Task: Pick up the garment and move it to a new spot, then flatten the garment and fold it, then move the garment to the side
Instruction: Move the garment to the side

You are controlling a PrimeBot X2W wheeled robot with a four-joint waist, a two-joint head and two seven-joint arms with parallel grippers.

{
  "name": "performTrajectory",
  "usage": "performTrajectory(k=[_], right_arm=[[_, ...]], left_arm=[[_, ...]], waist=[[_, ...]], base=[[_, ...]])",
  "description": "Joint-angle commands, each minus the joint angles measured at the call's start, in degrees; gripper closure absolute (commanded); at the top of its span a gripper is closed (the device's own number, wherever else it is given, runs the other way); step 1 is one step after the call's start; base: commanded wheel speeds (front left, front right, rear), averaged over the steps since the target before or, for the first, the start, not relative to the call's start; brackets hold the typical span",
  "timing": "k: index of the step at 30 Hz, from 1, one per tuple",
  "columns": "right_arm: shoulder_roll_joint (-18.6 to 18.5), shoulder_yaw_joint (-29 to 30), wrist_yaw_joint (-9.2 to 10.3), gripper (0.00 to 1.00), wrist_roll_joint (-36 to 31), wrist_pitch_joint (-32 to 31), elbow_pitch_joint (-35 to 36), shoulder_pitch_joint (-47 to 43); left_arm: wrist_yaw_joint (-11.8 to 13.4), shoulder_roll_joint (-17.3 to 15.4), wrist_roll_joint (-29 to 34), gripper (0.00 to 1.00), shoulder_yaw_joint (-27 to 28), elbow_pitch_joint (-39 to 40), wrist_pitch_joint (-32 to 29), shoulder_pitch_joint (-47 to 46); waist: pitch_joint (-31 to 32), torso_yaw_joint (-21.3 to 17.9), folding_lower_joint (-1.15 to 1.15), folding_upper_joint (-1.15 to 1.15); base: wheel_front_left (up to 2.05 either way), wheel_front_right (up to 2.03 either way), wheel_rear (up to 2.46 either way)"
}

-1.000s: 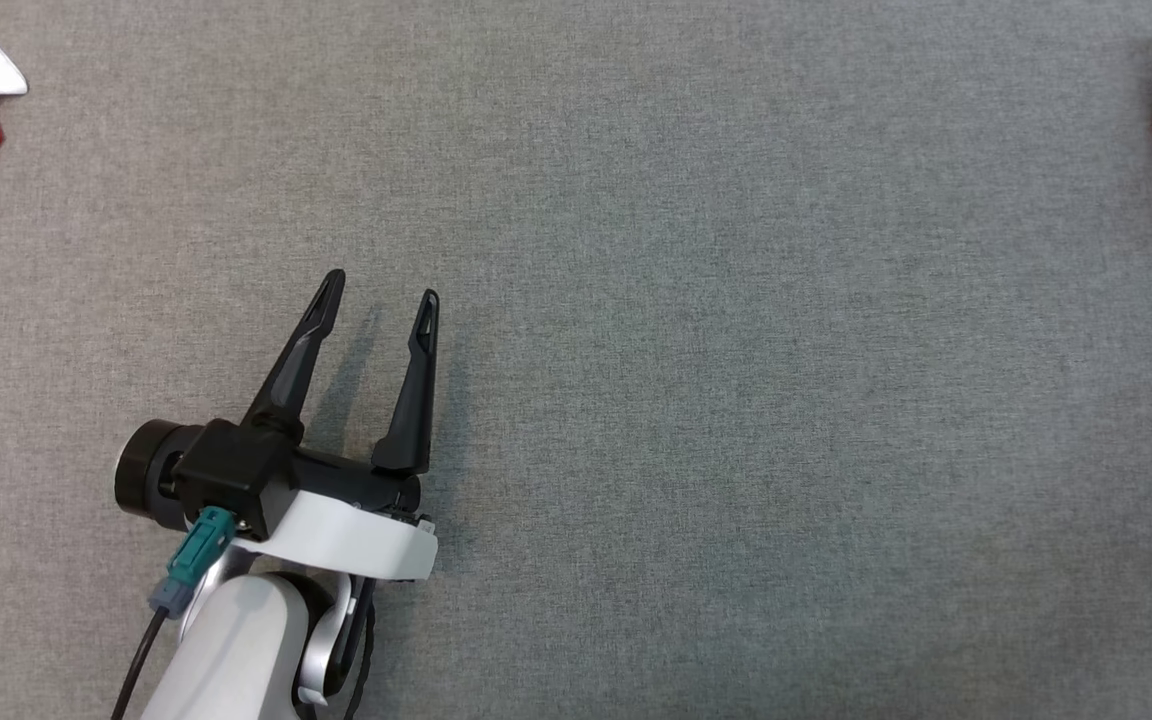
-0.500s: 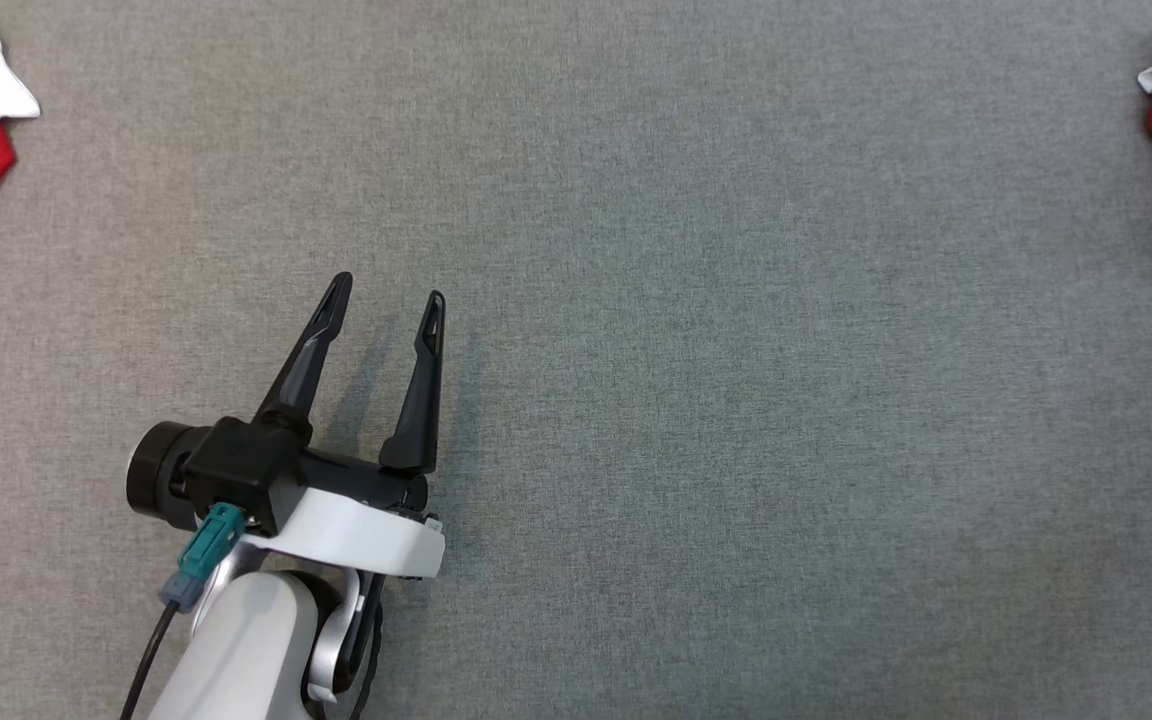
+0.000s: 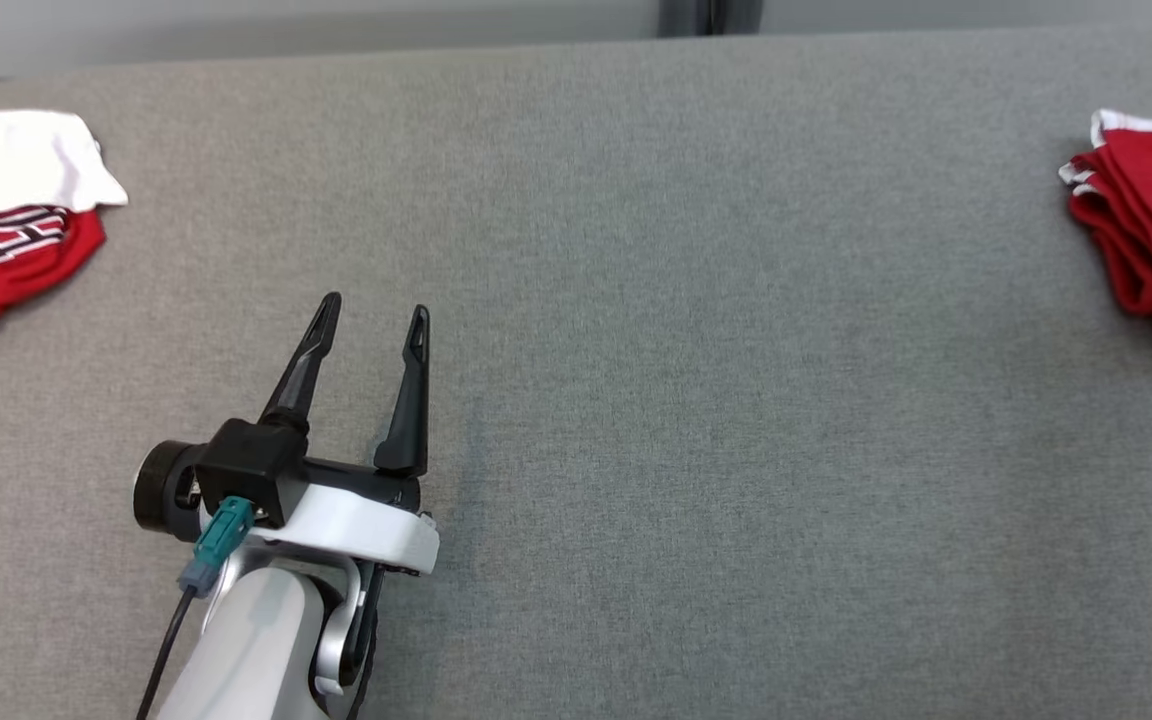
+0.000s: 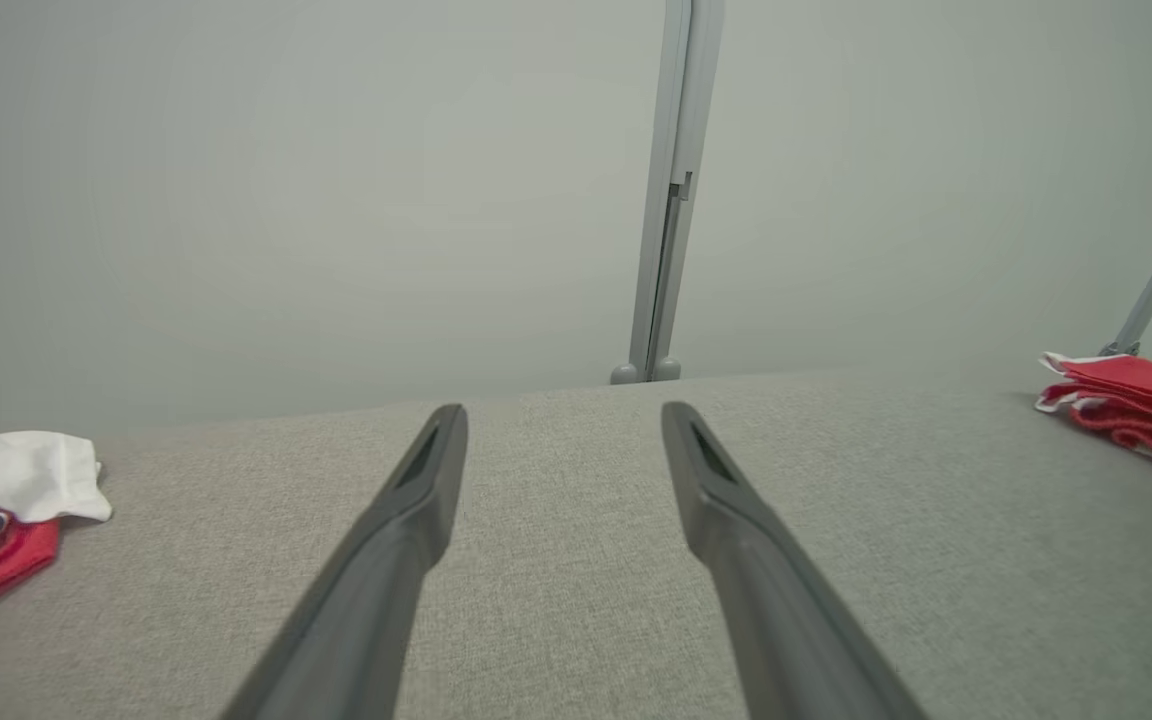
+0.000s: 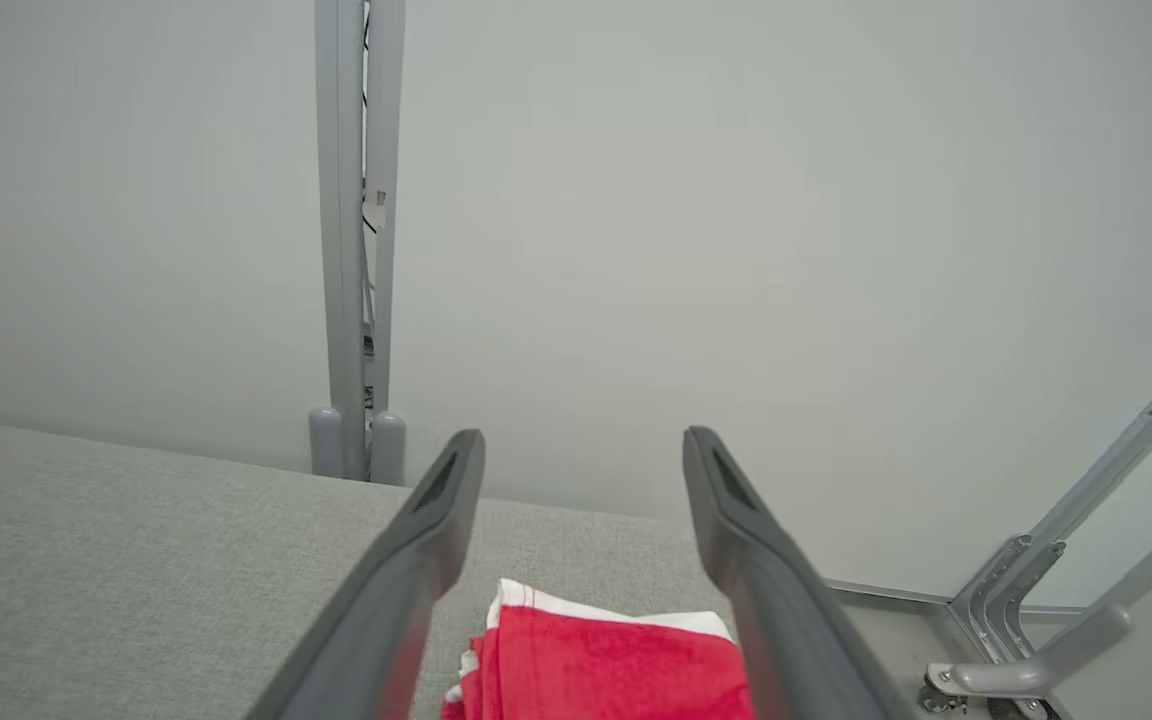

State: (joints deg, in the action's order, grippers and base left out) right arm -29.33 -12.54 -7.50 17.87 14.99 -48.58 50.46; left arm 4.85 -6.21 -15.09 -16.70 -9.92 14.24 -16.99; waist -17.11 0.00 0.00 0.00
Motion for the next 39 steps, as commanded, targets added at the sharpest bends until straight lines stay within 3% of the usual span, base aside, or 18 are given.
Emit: performTrajectory(k=[1,11,17,24,39], right_arm=[[1.06,1.77,0.02,0.00,-0.41,0.26,2.26,-2.98],[17.27,11.06,0.02,0.00,-6.93,0.27,18.59,-21.40],[23.89,14.56,0.02,0.00,-10.34,0.28,25.19,-30.10],[26.18,14.43,0.02,0.00,-10.75,0.28,29.04,-37.34],[26.29,12.58,0.02,0.00,-10.35,0.14,31.25,-44.06]], left_arm=[[0.51,0.04,0.48,0.00,0.29,-0.89,0.52,-0.87],[1.20,1.21,-1.92,0.00,4.39,-5.83,0.96,3.23],[1.00,1.85,-2.13,0.00,6.34,-6.88,0.90,6.31],[0.61,2.41,-1.76,0.00,7.04,-7.43,0.91,9.11],[0.94,3.08,-1.50,0.00,7.09,-8.44,0.92,11.92]], waist=[[2.55,-0.13,0.00,0.00],[8.98,0.24,0.00,0.00],[11.36,1.47,0.00,0.00],[13.03,2.47,0.00,0.00],[14.80,2.76,0.00,0.00]], base=[[0.00,0.00,0.00],[0.00,0.00,0.00],[0.00,0.00,0.00],[0.00,0.00,0.00],[0.00,0.00,0.00]])
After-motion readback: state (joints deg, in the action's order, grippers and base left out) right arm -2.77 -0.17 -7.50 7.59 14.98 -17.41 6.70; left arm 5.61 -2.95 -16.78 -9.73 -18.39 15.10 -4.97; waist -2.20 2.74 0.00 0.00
